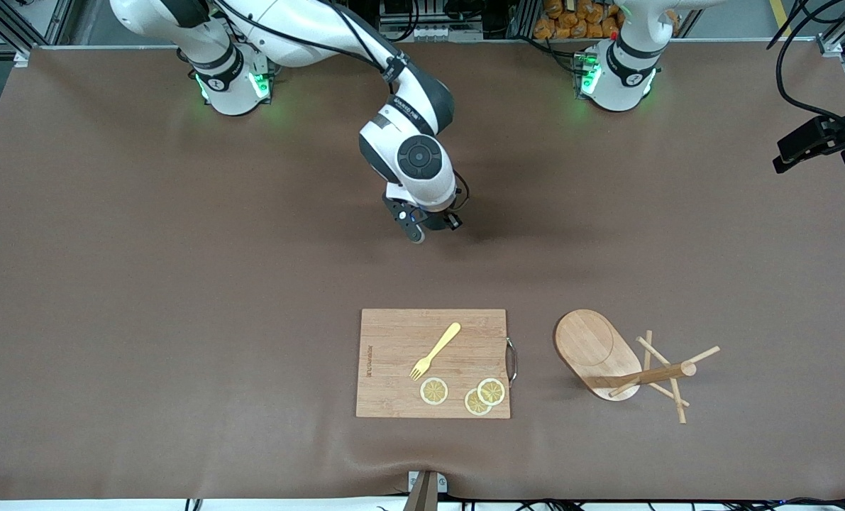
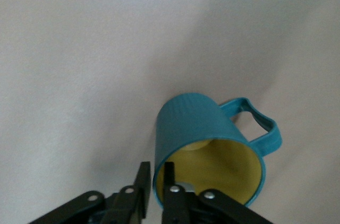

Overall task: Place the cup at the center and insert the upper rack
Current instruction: 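Lift the mug and carry it toward the table center with the right gripper, then set the mug upright, release it, and withdraw the right gripper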

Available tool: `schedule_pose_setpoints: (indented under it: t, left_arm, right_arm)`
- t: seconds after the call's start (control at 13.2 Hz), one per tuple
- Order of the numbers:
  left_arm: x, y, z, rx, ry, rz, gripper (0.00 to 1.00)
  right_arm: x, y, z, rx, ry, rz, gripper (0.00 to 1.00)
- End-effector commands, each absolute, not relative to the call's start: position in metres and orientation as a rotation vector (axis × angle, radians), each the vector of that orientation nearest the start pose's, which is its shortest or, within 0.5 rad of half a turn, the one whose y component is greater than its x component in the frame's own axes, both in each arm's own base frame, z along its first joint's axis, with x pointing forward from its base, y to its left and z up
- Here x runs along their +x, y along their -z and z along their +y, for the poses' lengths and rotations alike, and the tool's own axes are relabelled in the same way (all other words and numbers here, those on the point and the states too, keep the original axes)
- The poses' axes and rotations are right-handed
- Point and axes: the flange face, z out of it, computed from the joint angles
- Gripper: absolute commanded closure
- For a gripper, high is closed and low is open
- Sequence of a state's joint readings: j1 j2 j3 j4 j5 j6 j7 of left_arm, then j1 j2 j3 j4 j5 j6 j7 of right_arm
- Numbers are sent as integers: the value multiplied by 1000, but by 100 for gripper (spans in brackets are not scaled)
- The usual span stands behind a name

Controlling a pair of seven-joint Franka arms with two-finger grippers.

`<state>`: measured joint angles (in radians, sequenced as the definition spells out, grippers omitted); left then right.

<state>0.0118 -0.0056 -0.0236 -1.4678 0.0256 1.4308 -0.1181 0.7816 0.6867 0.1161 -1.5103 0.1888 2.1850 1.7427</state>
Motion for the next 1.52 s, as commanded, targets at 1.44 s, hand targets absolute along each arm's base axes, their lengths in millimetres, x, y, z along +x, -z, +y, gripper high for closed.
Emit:
schedule_pose_setpoints:
  t: [1.44]
  left_arm:
    - [552,-616,-191,-3115,-44,-395,0]
  right_arm:
    - [539,-521,240,-2960,-138,483,0]
